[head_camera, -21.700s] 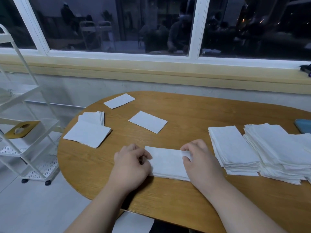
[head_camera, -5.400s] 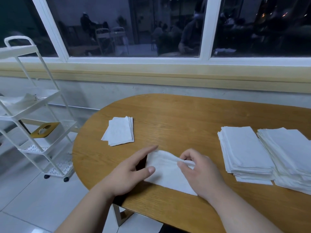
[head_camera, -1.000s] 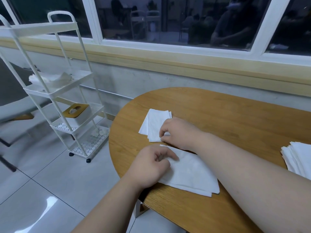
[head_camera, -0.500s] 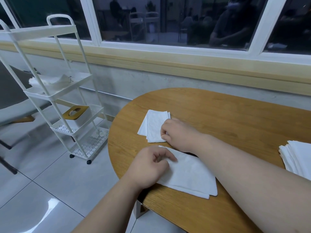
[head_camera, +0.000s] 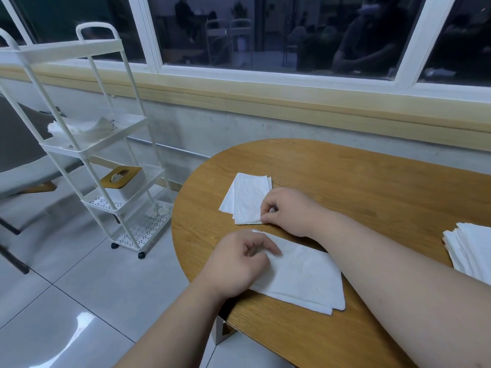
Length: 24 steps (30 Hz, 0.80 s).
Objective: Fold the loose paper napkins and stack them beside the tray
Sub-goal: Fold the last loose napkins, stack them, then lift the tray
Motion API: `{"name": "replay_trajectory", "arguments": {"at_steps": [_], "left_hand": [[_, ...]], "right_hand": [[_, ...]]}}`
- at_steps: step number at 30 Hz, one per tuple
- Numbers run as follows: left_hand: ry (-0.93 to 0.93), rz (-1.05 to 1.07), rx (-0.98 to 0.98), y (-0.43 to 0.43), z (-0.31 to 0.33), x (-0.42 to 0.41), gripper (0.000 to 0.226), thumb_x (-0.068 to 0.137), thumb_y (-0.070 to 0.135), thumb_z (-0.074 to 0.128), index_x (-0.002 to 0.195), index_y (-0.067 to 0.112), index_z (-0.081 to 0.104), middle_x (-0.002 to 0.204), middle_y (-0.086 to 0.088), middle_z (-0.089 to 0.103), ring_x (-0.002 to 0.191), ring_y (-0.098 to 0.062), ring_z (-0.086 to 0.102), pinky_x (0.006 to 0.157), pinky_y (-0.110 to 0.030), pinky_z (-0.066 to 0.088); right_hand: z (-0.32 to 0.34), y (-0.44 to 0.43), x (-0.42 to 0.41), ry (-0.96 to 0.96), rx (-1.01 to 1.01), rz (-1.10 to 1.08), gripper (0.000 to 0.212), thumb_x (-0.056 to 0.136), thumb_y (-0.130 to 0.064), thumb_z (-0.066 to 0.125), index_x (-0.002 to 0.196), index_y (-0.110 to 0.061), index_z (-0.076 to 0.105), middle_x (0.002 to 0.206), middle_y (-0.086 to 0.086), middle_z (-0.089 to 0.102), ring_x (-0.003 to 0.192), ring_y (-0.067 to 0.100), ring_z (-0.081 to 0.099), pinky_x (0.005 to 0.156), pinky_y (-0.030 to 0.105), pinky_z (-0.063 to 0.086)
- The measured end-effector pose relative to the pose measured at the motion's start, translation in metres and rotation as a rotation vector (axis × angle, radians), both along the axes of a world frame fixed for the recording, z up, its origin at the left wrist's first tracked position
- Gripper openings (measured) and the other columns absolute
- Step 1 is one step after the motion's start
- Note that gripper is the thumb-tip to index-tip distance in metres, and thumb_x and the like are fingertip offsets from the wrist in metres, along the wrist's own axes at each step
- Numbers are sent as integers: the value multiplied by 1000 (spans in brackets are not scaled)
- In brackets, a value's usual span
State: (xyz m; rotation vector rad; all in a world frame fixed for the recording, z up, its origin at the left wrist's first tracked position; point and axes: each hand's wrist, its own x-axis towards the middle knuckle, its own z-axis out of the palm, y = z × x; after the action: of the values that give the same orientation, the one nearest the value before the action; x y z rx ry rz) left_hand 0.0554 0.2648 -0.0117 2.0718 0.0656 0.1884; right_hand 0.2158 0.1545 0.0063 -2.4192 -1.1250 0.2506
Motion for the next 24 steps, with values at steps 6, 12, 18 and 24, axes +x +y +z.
{"name": "replay_trajectory", "arguments": {"at_steps": [6, 12, 18, 24], "left_hand": [[10, 5, -10, 0, 0, -1, 31, 70, 17, 51, 82, 28, 78, 53, 11, 37, 50, -5, 37, 54, -11, 32], [27, 13, -3, -1, 0, -1, 31, 70, 19, 51, 82, 32, 77, 51, 14, 39, 49, -3, 39, 53, -17, 31], [42, 27, -4, -1, 0, -1, 30, 70, 21, 51, 81, 32, 76, 51, 14, 37, 49, -4, 36, 52, -21, 31], [65, 34, 47, -2, 0, -1, 28, 73, 22, 53, 82, 35, 76, 53, 12, 39, 50, -4, 39, 52, -19, 31]], "right_hand": [[1, -6, -5, 144, 245, -197, 17, 86, -22, 76, 72, -30, 70, 87, -11, 70, 79, 8, 62, 76, 31, 51], [12, -37, -22, 183, 475, -407, 13, 95, -27, 65, 83, -27, 66, 74, -6, 71, 59, 7, 60, 57, 28, 51], [7, -99, -50, 404, 745, -531, 15, 97, -2, 58, 83, -5, 60, 98, -2, 76, 85, 20, 75, 80, 45, 62], [-1, -147, -70, 234, 710, -789, 22, 88, -31, 73, 76, -14, 64, 79, 8, 71, 71, 22, 65, 65, 37, 50]]}}
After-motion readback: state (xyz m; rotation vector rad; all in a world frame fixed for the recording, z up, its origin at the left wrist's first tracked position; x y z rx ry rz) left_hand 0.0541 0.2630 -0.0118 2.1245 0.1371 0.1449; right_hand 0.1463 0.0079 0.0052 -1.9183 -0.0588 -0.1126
